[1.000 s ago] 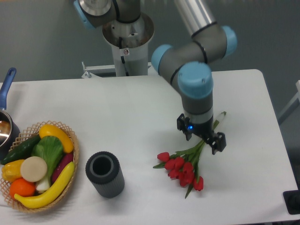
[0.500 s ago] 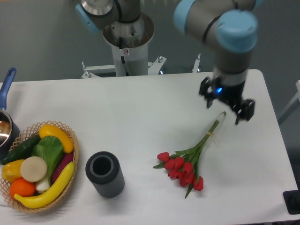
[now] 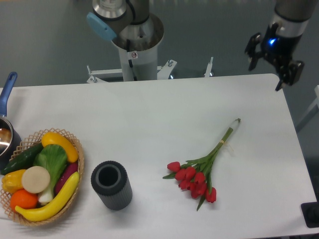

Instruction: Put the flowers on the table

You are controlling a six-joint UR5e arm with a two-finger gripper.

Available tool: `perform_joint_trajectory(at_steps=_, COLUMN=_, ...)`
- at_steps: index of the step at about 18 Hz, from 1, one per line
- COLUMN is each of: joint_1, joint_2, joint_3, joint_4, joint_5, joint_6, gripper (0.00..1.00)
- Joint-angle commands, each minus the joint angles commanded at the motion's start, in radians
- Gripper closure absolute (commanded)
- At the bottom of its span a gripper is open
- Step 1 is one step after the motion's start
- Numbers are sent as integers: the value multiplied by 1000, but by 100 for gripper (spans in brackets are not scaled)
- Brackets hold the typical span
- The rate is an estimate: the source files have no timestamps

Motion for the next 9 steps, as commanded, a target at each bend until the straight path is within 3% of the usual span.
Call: perform_joint_trajectory(at_steps=9, joint_1=15, joint_2=5, joint_3=-25, joint_4=6, joint_5=-45, joint_6=0, gripper=0)
